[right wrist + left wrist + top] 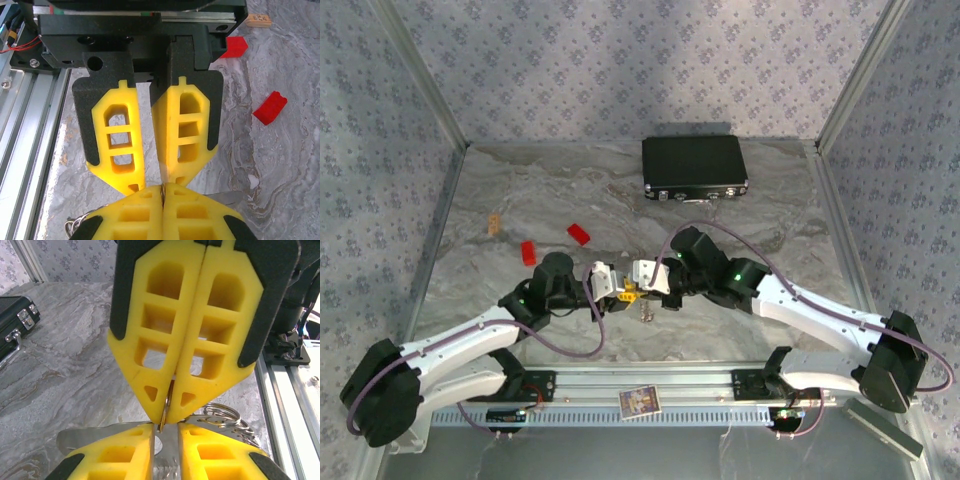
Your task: Put the keys on the keyring
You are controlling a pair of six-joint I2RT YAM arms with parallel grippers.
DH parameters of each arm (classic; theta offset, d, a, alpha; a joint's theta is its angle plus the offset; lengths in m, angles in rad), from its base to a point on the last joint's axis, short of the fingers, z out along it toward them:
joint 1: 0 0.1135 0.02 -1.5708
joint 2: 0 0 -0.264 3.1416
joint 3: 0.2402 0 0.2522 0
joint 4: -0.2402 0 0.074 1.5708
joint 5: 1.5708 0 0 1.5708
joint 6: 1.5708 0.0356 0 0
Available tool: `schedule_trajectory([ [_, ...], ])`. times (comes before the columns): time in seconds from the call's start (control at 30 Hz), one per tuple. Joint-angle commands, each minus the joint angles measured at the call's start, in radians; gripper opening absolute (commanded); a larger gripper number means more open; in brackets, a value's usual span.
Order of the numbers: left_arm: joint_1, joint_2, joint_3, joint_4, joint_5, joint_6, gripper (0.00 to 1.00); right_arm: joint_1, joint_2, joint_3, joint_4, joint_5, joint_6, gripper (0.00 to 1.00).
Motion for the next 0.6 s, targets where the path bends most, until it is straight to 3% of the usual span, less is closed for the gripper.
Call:
schedule_trajectory([
  [0.0, -0.008, 0.000, 0.013, 0.074, 0.042, -0.015, 0.19, 0.014, -0.003, 0.005, 0.053, -0.032, 0.023, 0.00],
  [0.23, -0.008, -0.016, 0.008, 0.105, 0.041, -0.034, 0.19, 0.021, 0.008, 0.005, 0.052, -0.040, 0.034, 0.00],
  [0.37, -0.008, -0.029, 0.002, 0.115, 0.016, -0.031, 0.07, 0.024, 0.008, 0.001, 0.047, -0.043, 0.040, 0.00],
  [0.57, -0.009, -0.035, -0.002, 0.120, -0.005, -0.029, 0.00, 0.023, 0.008, 0.000, 0.029, -0.033, 0.037, 0.00],
])
